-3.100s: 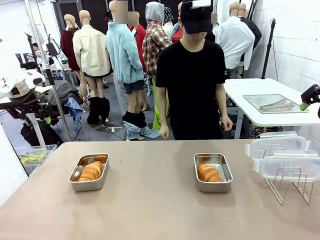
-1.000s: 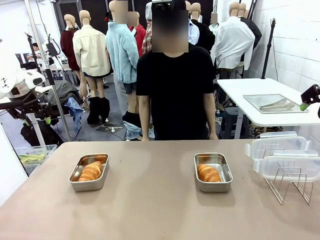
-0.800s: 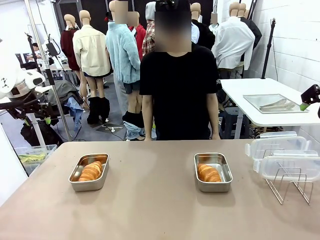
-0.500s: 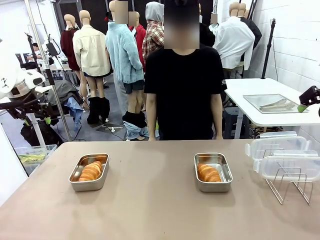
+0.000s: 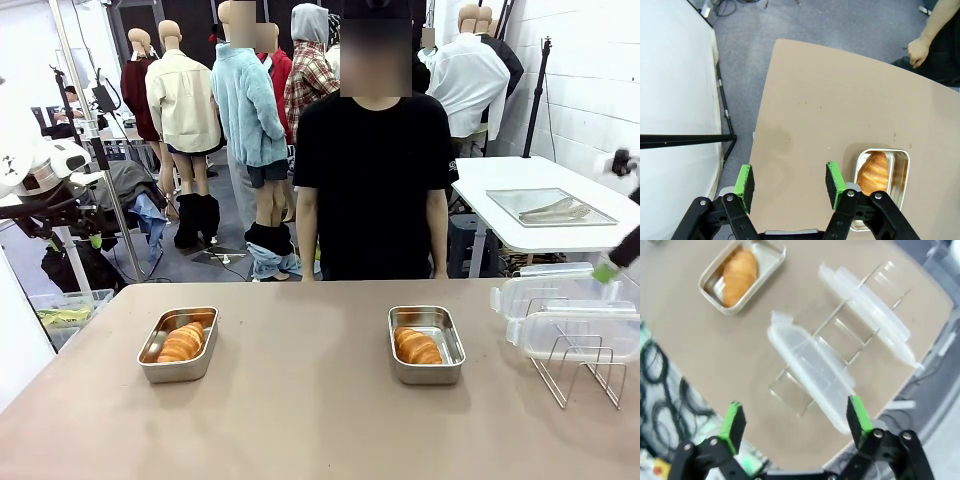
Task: Place the bread in airtight containers.
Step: Pick up one Airtight Container lid and hand it to the human.
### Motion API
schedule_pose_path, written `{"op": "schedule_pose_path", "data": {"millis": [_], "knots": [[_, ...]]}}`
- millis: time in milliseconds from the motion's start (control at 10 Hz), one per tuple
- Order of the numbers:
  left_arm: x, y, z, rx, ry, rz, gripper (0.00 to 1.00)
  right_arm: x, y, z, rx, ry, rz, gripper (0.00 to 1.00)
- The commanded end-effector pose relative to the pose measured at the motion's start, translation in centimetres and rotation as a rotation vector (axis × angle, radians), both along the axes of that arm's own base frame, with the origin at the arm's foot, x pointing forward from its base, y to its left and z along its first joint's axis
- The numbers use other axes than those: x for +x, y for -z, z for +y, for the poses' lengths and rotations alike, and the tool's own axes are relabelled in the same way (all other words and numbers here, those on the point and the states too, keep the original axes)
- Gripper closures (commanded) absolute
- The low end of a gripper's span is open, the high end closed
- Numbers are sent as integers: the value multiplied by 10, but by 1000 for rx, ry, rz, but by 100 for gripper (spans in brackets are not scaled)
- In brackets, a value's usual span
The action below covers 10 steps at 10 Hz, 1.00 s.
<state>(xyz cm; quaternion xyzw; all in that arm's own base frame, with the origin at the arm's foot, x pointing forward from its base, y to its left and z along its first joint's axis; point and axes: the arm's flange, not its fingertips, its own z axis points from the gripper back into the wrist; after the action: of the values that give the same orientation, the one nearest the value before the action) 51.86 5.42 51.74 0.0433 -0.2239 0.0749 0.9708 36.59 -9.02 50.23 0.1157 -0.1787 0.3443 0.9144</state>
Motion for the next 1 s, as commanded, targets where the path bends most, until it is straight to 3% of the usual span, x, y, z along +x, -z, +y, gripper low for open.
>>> {"op": "schedule_pose_path", "data": {"millis": [0,200,300,400,600,700,900], "knots": [[0,-1,0,1,-1,-3,25,-6,11,-11,-123,-95,-51,0],[0,-1,0,1,-1,-3,25,-15,21,-5,-122,-201,-226,0],[0,-1,0,1,-1,-3,25,-14,25,-1,-151,-187,-300,0],[0,-1,0,1,-1,-3,25,-6,11,-9,-147,-156,-98,0],[0,-1,0,1,-1,-3,25,-6,11,-9,-147,-156,-98,0],[0,-1,0,1,-1,-3,25,-10,12,-7,-167,-176,-166,0],[0,-1,0,1,-1,-3,25,22,12,4,-298,-465,-67,0]]}}
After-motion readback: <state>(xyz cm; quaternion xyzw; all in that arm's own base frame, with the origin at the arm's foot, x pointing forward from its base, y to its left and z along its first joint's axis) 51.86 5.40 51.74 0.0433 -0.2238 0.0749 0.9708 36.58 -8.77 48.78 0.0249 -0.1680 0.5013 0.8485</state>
